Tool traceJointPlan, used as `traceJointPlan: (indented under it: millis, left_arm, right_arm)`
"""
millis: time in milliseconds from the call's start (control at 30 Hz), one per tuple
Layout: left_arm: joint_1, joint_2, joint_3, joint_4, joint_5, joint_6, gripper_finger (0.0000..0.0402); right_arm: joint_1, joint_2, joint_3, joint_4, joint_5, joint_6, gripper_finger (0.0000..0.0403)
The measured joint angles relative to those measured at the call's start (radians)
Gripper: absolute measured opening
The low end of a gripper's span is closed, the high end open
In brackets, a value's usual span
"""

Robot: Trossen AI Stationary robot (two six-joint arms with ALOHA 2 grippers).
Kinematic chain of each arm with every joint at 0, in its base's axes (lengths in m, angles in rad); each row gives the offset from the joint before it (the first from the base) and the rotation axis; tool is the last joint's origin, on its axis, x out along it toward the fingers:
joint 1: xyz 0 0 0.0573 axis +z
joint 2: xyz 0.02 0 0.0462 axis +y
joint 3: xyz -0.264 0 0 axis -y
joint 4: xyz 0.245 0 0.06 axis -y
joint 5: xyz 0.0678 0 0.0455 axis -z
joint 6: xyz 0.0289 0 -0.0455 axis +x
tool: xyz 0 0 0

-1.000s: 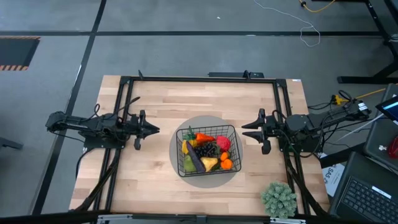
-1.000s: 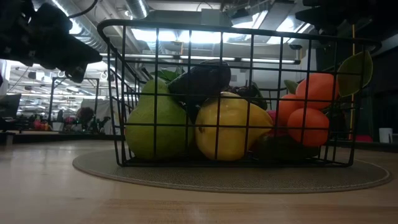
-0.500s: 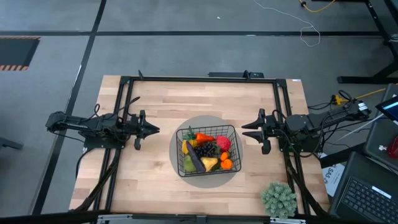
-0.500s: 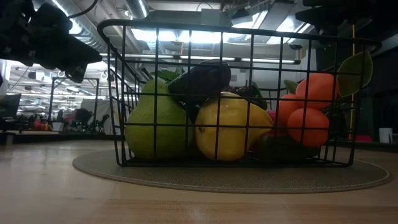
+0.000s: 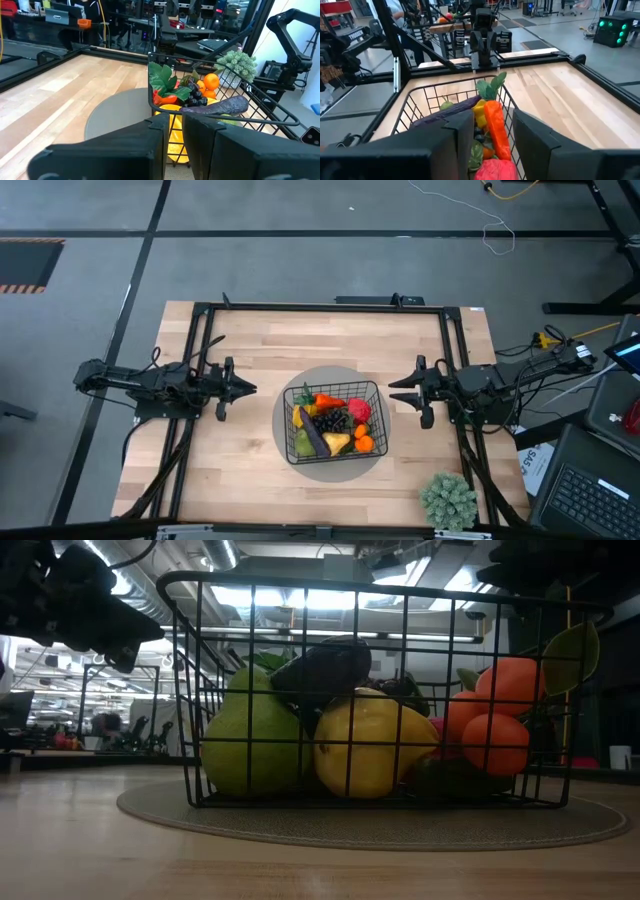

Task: Build produce basket
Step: Return to Home Position

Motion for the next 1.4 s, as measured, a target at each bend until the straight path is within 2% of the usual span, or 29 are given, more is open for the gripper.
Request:
traceJointPlan:
  millis: [267,400,633,767,1067,1400]
  left_arm:
    - [0.000,0.000,0.000,0.000,0.000,0.000,0.0041]
    - [0.000,0.000,0.000,0.000,0.000,0.000,0.0041]
    - [0.000,0.000,0.000,0.000,0.000,0.000,0.0041]
    - [0.000,0.000,0.000,0.000,0.000,0.000,0.0041]
    - [0.000,0.000,0.000,0.000,0.000,0.000,0.0041]
    - [0.000,0.000,0.000,0.000,0.000,0.000,0.0041]
  right_arm:
    - [0.000,0.000,0.000,0.000,0.007,-0.034,0.0131]
    - [-0.001,0.000,0.000,-0.001,0.015,0.003,0.0131]
    - [-0.001,-0.001,0.000,-0.059,-0.078,0.031,0.0131]
    - [-0.005,-0.002,0.000,-0.094,-0.078,0.030,0.0131]
    - [-0.048,-0.090,0.000,-0.103,-0.079,-0.019,0.0131]
    - [-0.053,-0.127,0.000,-0.204,-0.074,-0.024,0.0131]
